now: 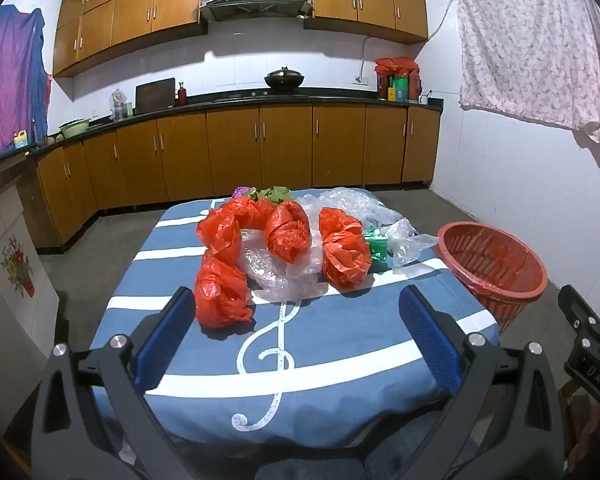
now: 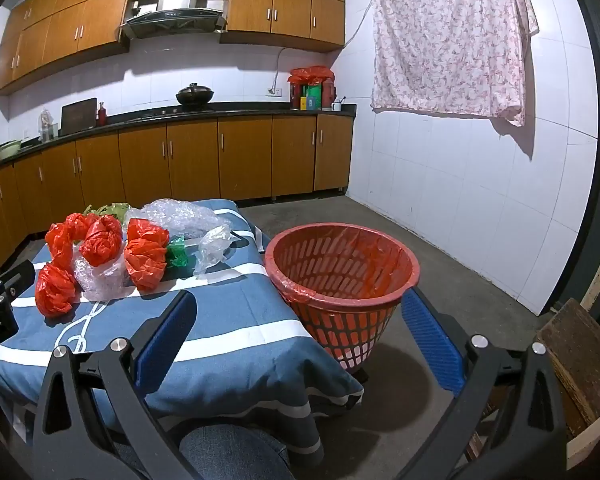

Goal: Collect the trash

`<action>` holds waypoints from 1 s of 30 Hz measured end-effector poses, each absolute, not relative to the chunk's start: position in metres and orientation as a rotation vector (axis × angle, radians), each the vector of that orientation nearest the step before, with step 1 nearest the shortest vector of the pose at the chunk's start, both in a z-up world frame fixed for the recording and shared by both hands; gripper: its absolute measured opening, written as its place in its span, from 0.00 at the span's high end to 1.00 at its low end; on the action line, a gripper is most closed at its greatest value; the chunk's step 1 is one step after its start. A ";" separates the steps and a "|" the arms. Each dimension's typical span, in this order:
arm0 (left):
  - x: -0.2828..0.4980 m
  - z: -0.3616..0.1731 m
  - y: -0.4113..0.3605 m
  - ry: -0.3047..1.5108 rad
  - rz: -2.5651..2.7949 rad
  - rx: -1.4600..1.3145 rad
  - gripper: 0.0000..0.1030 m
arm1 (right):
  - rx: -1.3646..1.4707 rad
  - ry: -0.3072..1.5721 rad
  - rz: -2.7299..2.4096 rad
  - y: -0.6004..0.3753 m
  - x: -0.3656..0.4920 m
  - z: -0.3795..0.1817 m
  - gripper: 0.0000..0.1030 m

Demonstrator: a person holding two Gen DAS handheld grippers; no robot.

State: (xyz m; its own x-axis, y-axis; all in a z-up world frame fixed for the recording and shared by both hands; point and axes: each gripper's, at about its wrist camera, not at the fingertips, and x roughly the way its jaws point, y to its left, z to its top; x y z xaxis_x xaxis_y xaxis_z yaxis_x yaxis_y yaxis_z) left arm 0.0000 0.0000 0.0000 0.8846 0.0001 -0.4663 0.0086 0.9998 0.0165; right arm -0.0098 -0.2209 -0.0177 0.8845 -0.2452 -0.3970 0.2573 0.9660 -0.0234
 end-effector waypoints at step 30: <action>0.000 0.000 0.000 0.494 -0.005 0.017 0.04 | 0.032 0.409 -0.263 -0.222 -0.010 -0.018 0.02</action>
